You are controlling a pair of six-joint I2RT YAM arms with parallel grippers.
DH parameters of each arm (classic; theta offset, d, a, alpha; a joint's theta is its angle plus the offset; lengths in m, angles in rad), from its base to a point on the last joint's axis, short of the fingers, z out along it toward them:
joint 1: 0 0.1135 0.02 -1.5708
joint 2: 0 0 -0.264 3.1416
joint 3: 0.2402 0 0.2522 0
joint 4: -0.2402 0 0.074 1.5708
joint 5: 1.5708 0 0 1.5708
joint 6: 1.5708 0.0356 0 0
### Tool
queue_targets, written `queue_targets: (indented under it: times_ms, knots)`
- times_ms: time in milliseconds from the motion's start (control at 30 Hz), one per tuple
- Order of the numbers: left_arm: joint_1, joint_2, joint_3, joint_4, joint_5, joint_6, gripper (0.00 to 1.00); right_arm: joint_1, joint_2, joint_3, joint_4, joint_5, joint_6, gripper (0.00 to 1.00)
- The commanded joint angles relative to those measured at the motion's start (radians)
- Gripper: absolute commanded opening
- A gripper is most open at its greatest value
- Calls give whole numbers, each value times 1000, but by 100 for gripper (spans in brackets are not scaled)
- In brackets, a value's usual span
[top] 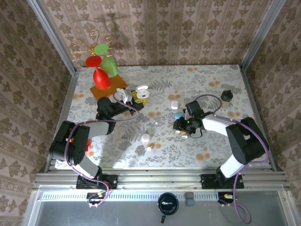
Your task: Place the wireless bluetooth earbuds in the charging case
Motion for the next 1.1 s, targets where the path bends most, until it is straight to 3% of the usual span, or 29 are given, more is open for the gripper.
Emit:
queue_targets:
  times_ms: [0, 567, 700, 867, 1067]
  knots:
    - [-6, -15, -6, 29, 13, 18, 37, 45, -5, 18, -44, -26, 17, 48]
    - [4, 4, -7, 30, 7, 34, 37, 163, 35, 59, -22, -64, 95, 50]
    - [9, 5, -5, 30, 2, 35, 37, 164, -12, 65, -80, -12, 57, 50]
    - [37, 18, -6, 31, -13, 43, 38, 210, -73, 138, -259, 146, -49, 51]
    - [94, 17, -8, 31, -20, 48, 38, 338, 10, 293, -484, 583, -122, 50]
